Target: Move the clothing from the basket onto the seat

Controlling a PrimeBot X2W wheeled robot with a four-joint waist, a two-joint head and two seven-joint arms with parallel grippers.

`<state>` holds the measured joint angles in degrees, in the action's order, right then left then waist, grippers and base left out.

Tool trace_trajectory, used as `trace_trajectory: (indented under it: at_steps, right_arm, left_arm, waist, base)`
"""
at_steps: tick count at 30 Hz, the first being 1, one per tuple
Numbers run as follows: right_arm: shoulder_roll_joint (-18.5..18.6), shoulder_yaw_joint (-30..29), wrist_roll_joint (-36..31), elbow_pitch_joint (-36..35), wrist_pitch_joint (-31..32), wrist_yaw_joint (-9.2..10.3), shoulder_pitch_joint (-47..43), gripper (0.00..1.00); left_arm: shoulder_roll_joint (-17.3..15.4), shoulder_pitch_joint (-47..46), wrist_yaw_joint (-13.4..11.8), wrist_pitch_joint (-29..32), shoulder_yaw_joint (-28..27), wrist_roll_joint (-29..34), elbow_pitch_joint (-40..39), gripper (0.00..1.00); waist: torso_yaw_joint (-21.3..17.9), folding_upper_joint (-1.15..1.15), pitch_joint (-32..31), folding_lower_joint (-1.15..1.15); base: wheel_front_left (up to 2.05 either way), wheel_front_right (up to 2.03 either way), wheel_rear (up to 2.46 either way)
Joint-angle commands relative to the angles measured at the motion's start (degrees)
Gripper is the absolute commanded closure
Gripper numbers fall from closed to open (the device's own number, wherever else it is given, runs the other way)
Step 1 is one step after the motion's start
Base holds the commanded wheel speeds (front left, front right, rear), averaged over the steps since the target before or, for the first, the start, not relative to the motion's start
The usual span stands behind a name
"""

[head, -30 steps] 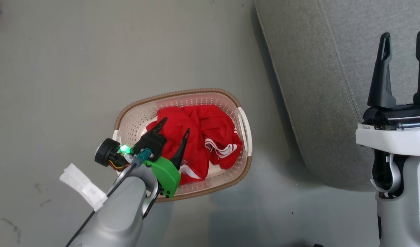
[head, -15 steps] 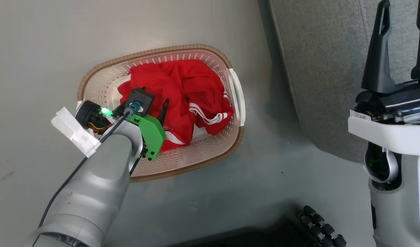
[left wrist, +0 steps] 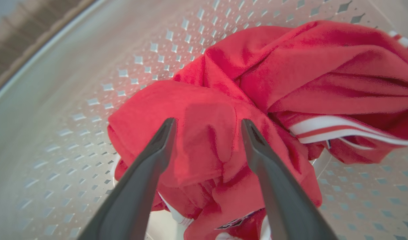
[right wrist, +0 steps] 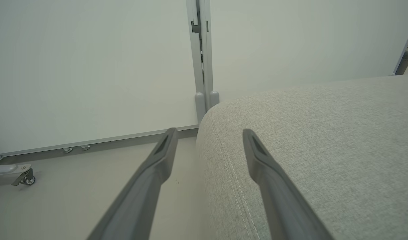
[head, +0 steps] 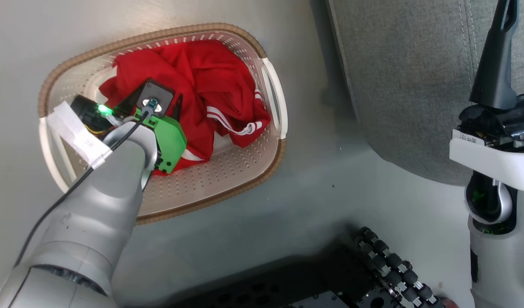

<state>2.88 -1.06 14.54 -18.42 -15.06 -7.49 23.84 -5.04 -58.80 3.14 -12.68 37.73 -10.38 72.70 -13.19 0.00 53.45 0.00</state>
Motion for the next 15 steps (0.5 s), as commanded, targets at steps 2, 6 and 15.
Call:
trace_trajectory:
  at_steps: [2, 6, 15]
  right_arm:
    - [0.03, -0.61, 0.95, -0.56, -0.18, 0.0, 0.76, 0.0]
    - [0.01, -0.72, 0.99, -1.14, -0.18, 0.0, 1.04, 0.0]
    - [0.02, -0.26, 2.01, -1.75, -0.18, 0.0, 1.25, 0.0]
  left_arm:
    - [-0.87, -2.06, -2.0, -0.09, 0.55, 0.83, 0.36, 0.0]
    - [-1.24, -3.44, -3.4, 1.09, 1.12, 1.27, 0.72, 0.0]
    - [-2.52, -4.81, -6.01, 5.55, 2.79, 2.28, 1.02, 0.0]
  waist:
    - [-1.36, 0.0, 2.19, 0.0]
    - [-1.35, 0.0, 3.66, 0.0]
    - [-1.88, 0.0, 5.28, 0.0]
  base:
    - [0.0, 0.0, 0.0]
    - [0.0, 0.0, 0.0]
    - [0.0, 0.0, 0.0]
